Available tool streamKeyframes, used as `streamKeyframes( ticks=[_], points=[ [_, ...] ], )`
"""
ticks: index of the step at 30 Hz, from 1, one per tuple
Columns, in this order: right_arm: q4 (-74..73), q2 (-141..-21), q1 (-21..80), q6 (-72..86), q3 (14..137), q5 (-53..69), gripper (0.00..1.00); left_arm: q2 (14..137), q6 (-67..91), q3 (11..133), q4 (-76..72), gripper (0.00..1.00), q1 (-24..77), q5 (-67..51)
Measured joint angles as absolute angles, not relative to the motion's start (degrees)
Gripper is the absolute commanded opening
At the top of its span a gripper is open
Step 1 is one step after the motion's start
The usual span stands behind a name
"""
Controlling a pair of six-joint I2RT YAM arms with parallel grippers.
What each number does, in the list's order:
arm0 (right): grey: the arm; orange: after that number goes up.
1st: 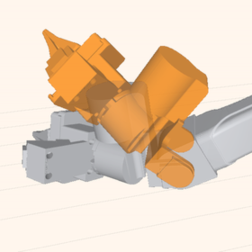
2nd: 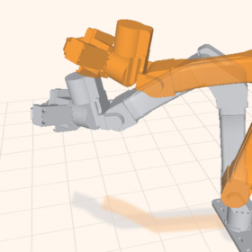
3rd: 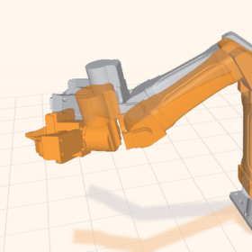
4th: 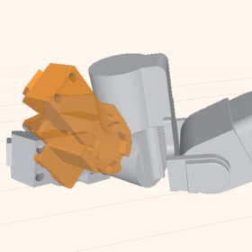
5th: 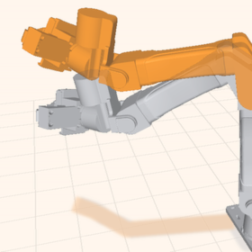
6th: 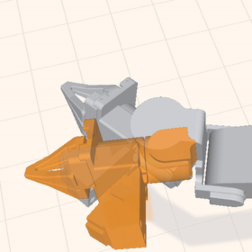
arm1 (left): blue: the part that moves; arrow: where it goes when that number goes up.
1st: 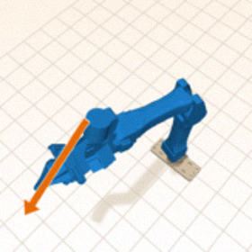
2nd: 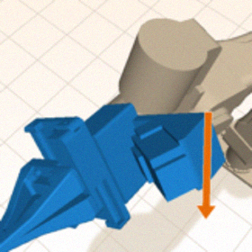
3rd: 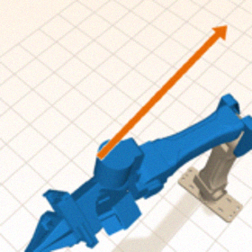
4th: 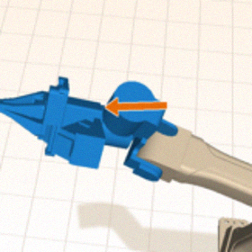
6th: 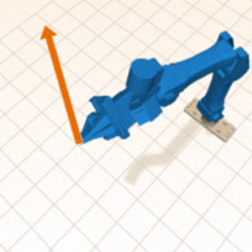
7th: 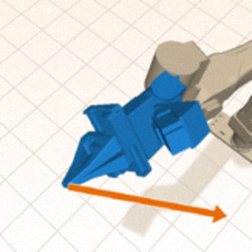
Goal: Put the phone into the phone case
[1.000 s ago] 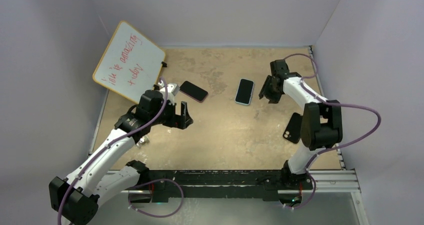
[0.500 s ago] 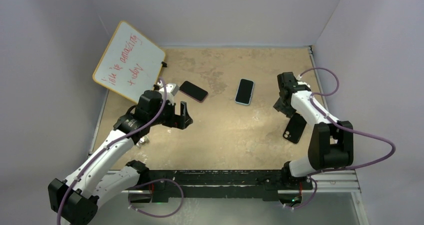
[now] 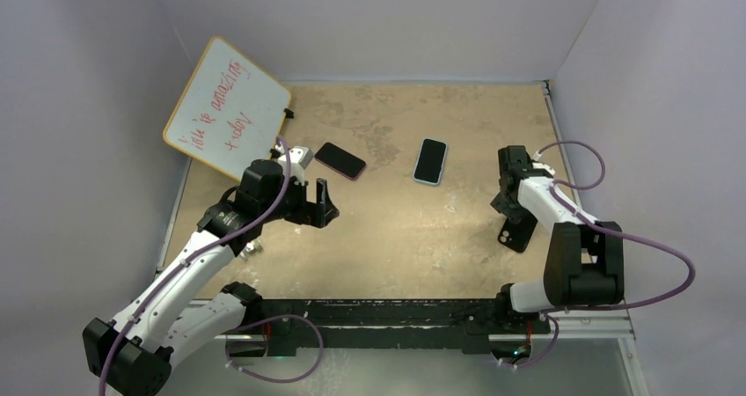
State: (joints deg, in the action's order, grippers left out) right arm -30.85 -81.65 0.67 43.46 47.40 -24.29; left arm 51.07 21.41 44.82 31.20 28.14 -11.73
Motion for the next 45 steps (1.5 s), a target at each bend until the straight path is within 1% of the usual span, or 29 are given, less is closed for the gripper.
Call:
streamKeyframes(
  ticks=[8, 19, 25, 32, 37, 43, 45],
  points=[
    [-27.14, -81.6, -2.55, 41.95, 45.06, -22.06, 0.34, 50.65, 21.41, 44.82, 31.2, 0.94, 28.14, -11.7],
    [-22.9, -81.67, -2.66, 40.47, 41.87, -18.9, 0.25, 50.65, 21.41, 44.82, 31.2, 0.94, 28.14, -11.7],
    [-22.7, -81.67, -2.68, 39.46, 41.69, -18.52, 0.11, 50.65, 21.41, 44.82, 31.2, 0.94, 28.14, -11.7],
    [-21.12, -80.01, -2.87, 38.92, 39.94, -18.26, 0.06, 50.65, 21.41, 44.82, 31.2, 0.94, 28.14, -11.68],
    [-19.79, -78.65, -2.96, 38.85, 38.65, -17.5, 0.06, 50.54, 21.41, 44.82, 31.22, 0.94, 28.14, -11.53],
    [-18.65, -77.71, -3.01, 39.0, 37.58, -16.88, 0.1, 50.09, 21.43, 44.82, 31.35, 0.94, 28.14, -11.38],
    [-18.41, -77.62, -3.01, 39.03, 37.43, -16.71, 0.15, 49.89, 21.43, 44.82, 31.42, 0.94, 28.14, -11.27]
  ],
)
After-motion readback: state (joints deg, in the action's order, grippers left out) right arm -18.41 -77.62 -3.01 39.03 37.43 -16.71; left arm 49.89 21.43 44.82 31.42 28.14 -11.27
